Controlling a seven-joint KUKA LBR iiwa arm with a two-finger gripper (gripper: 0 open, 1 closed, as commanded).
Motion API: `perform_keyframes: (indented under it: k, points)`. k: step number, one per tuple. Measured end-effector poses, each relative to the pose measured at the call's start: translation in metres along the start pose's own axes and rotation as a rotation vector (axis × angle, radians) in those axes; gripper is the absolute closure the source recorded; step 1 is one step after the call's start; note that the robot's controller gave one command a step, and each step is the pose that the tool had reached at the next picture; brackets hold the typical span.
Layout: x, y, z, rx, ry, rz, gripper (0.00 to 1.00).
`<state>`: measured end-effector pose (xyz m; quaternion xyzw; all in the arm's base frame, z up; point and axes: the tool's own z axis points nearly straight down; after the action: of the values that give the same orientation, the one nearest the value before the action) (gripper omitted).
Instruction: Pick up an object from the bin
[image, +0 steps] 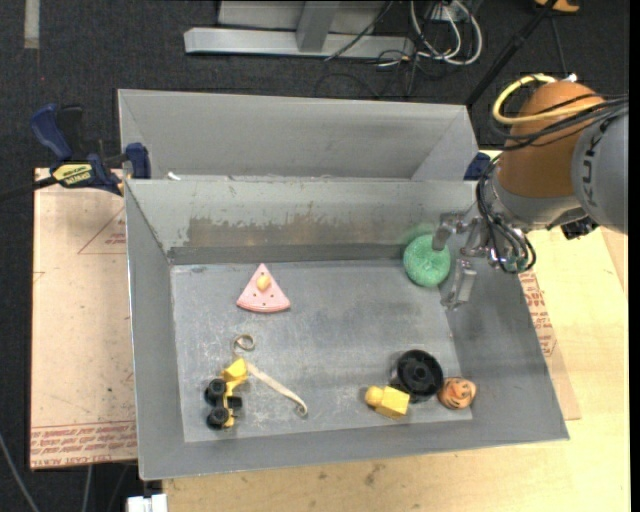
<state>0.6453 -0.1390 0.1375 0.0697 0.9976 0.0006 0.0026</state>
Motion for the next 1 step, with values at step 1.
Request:
perform_keyframes:
  k: [1]
  points:
    - [-0.0024, 0.0008, 0.0278, 0.001, 0.005, 0.028, 0.0]
